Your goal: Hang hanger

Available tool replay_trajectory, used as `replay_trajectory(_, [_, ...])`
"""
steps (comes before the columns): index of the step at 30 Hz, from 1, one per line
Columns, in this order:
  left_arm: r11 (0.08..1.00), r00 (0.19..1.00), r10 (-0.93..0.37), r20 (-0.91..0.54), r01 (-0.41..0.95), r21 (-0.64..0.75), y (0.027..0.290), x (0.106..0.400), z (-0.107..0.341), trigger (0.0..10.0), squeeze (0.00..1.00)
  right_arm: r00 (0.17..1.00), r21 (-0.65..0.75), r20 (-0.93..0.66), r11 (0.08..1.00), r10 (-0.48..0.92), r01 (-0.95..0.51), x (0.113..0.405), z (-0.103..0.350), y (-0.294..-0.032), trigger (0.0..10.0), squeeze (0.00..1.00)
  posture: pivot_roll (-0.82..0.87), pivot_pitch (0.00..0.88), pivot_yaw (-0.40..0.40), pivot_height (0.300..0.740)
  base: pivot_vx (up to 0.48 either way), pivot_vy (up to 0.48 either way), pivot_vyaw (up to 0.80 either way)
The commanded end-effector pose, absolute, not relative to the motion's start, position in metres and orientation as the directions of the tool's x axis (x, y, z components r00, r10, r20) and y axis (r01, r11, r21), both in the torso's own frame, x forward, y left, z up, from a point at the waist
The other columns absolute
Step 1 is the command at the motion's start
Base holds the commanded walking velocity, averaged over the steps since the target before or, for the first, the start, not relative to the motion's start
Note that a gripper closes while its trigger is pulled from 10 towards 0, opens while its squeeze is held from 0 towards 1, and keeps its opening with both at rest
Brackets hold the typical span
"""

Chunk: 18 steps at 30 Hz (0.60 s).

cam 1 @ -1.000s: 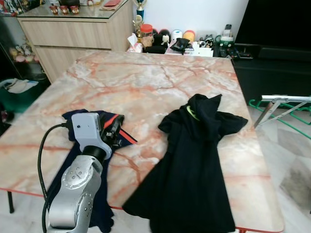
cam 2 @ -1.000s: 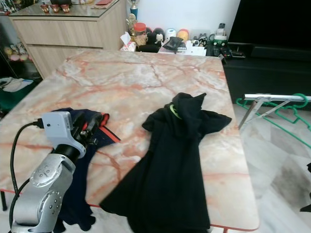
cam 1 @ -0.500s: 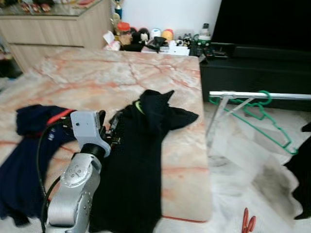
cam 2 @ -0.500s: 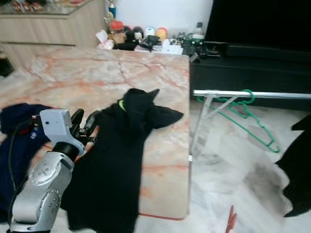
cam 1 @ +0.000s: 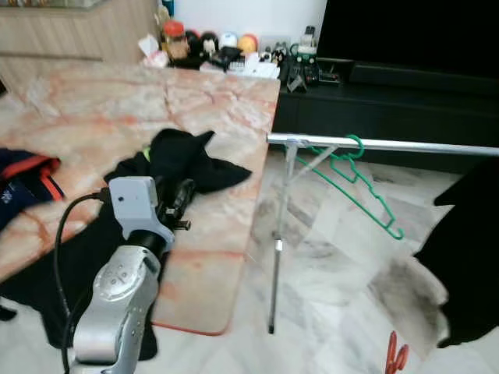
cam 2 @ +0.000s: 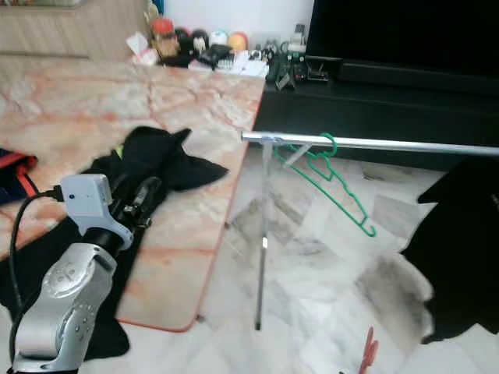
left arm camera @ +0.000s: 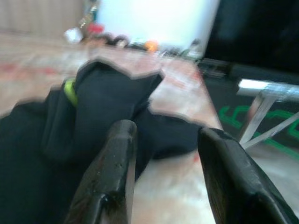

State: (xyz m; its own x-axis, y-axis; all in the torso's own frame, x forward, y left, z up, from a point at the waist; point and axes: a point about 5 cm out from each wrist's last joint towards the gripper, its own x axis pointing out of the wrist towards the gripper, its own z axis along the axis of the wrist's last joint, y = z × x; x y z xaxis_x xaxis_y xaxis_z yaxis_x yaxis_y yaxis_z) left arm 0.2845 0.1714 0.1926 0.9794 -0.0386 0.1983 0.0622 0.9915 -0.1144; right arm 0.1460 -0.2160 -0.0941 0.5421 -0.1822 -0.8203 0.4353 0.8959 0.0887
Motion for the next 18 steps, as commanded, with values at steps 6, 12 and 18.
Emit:
replay_trajectory(6, [0.991, 0.979, -0.064, 0.195, 0.086, -0.104, 0.162, 0.282, 0.192, 10.0, 0.00, 0.535, 0.086, -0.821, 0.883, -0.199, 0.461, 0.141, -0.095, -0.219, 10.0, 0.00, 0.05, 0.163, 0.007, 0.740, 0.000, -0.480, 0.00])
replay_trajectory(12, [0.991, 0.981, -0.068, 0.182, 0.087, -0.101, 0.162, 0.281, 0.188, 10.0, 0.00, 0.536, 0.087, -0.821, 0.883, -0.198, 0.461, 0.141, -0.095, -0.219, 10.0, 0.00, 0.05, 0.162, 0.010, 0.740, 0.000, -0.480, 0.00])
replay_trajectory(18, [0.992, 0.983, -0.080, 0.168, 0.095, -0.083, 0.162, 0.280, 0.185, 10.0, 0.00, 0.536, 0.091, -0.821, 0.884, -0.193, 0.458, 0.141, -0.095, -0.217, 10.0, 0.00, 0.05, 0.156, 0.017, 0.740, 0.000, -0.480, 0.00])
